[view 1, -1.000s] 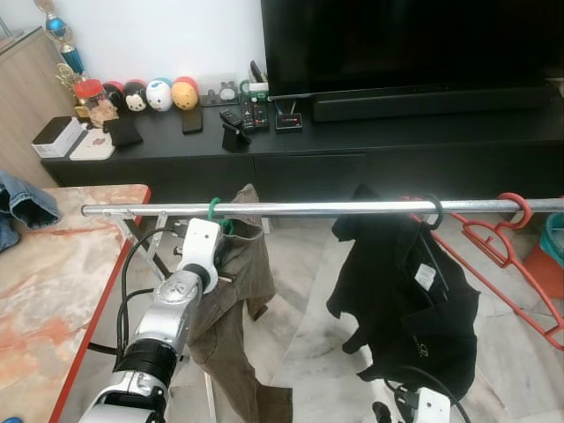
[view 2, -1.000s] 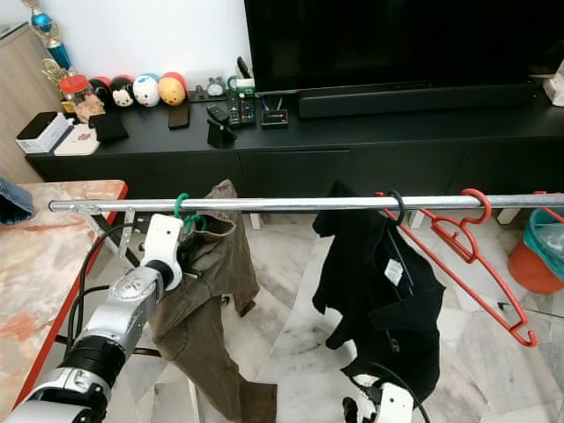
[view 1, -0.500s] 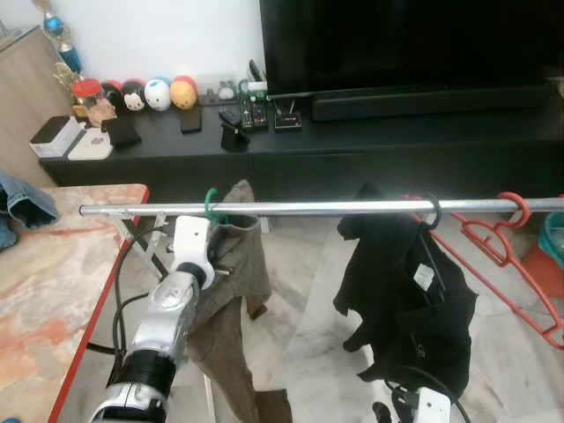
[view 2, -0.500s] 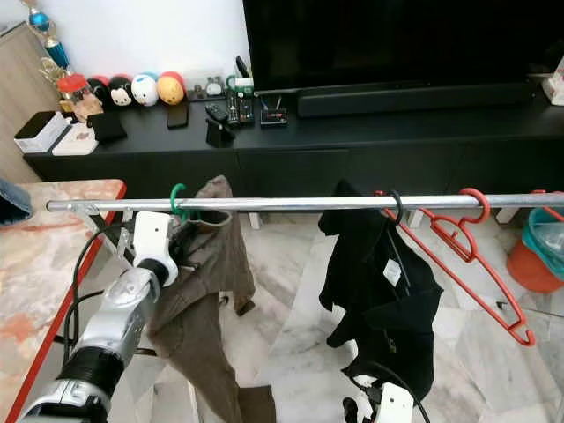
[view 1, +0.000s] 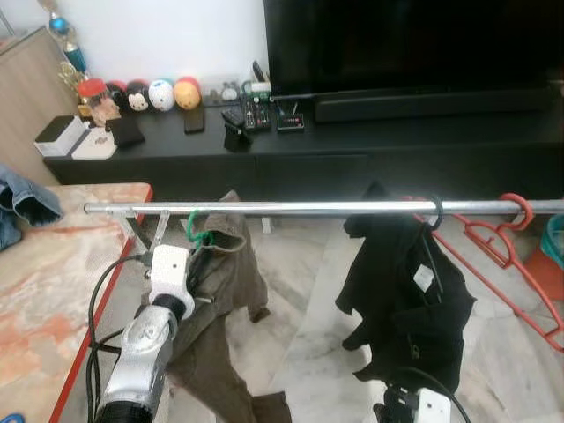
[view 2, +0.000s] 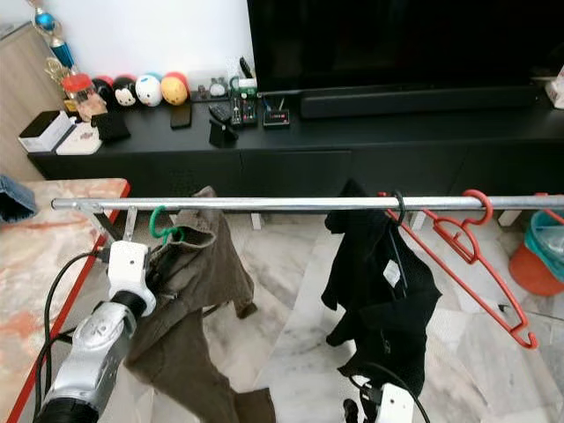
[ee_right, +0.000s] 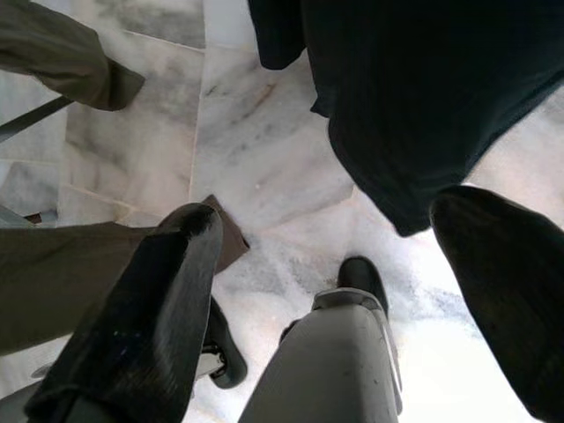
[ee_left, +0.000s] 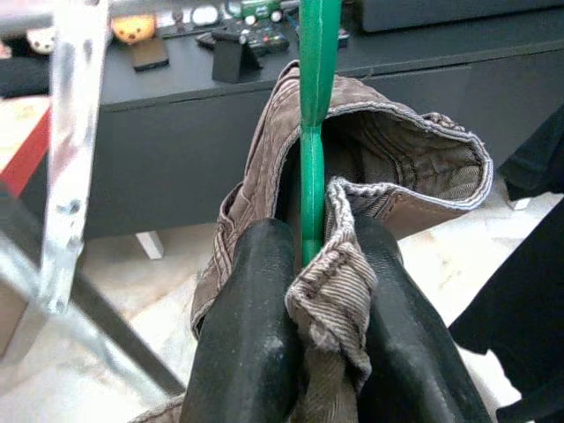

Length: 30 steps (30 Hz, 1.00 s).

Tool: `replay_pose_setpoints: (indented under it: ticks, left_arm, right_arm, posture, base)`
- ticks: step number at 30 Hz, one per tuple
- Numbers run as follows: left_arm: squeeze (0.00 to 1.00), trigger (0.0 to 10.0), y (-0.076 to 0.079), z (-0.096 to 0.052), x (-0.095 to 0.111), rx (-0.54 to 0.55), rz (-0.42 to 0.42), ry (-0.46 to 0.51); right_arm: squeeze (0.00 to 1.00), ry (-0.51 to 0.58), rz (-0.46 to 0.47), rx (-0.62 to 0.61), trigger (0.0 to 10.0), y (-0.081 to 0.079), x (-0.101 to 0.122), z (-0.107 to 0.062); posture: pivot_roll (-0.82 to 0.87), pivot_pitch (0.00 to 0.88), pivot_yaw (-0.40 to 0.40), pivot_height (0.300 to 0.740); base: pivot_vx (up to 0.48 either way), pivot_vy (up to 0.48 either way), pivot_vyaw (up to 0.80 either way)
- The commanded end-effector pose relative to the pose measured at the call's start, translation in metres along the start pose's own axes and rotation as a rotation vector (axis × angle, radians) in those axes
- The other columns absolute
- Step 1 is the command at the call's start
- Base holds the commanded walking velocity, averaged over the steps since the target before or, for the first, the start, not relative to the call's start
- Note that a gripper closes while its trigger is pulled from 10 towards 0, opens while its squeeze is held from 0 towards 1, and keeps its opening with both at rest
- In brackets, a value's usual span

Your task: Hang hanger

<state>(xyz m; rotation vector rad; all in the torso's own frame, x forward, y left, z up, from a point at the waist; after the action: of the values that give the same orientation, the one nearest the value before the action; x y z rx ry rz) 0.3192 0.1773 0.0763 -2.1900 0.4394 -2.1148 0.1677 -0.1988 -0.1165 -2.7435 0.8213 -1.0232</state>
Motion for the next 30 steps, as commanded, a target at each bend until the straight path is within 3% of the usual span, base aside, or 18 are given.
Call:
replay_pose_setpoints:
  ticks: [1,4,13,30]
  left_arm:
    - [0.00,10.0,-0.008,0.000,0.016,0.030,0.029,0.076]
    - [0.00,10.0,0.003,-0.003,0.005,-0.017,0.062,0.046]
    - [0.00,10.0,0.013,-0.006,-0.020,-0.055,0.077,-0.032]
    - [0.00,10.0,0.017,0.000,-0.022,-0.057,0.060,-0.025]
  right_arm:
    - [0.00,-0.014,-0.011,-0.003,10.0,0.001,-0.005,-0.001]
    - [0.00,-0.014,-0.015,-0.006,10.0,0.001,-0.005,-0.001]
    - [0.00,-0.019,-0.018,-0.014,10.0,0.002,-0.008,-0.002]
    - [0.00,-0.025,-0.019,-0.016,10.0,0.002,-0.011,-0.003]
  posture:
    - [-0.02,0.000,0.077,0.740]
    - [-0.02,0.000,0.077,0.740]
    - [-0.03,0.000,0.079,0.740]
    - [-0.03,0.000,0.081,0.740]
  base:
    - [0.000,0.000,0.00]
    - [0.000,0.000,0.00]
    - [0.000,0.000,0.00]
    - [0.000,0.000,0.00]
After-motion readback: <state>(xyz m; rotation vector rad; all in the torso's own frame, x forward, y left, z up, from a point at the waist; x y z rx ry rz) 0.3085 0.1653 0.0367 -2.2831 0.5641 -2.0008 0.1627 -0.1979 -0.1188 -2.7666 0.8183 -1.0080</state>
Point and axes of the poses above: a point about 5 cm out from each wrist's last joint towards the gripper, its own z axis pointing out of the wrist towards the gripper, its own x axis along the axis of the wrist's last joint, y = z × x, the point moved 3 cm from there along z, pointing out of the wrist towards the gripper, and after that the axes turned 11 degrees about z, right-handed, at the moved point
